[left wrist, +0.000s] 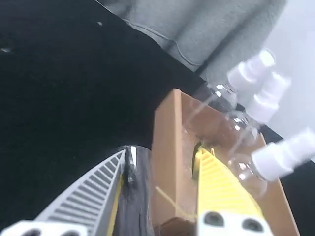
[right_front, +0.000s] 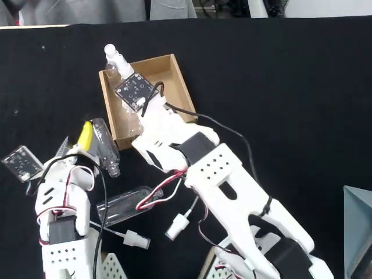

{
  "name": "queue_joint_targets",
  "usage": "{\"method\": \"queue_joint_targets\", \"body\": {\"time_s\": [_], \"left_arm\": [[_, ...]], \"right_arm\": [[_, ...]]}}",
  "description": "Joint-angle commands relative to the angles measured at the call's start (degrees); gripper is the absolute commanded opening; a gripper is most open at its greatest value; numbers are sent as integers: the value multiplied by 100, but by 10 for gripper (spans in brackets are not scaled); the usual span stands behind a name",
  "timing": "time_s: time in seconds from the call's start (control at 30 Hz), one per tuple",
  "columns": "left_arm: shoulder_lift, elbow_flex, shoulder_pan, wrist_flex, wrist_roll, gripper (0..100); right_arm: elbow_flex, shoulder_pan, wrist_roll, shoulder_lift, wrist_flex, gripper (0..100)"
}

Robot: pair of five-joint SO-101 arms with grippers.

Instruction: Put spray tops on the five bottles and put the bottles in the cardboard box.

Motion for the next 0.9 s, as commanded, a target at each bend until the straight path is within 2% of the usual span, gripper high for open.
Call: {"method": "queue_joint_targets", "body": {"time_s": [0.0, 0.3, 0.5, 0.7, 0.87], "left_arm": [[-97, 136, -409, -360, -9, 206], [-97, 110, -910, -492, 0, 205], [-97, 4, -1226, -492, 44, 205], [-97, -145, -1807, -501, 624, 205], [-97, -145, -1903, -501, 703, 205]], "right_arm": [[-75, 97, 18, -444, 185, 265], [-75, 26, -26, -558, 308, 265], [-31, -440, -26, -567, 343, 265], [-31, -1099, -35, -532, 554, 265], [-66, -1582, -765, -523, 554, 265]]}}
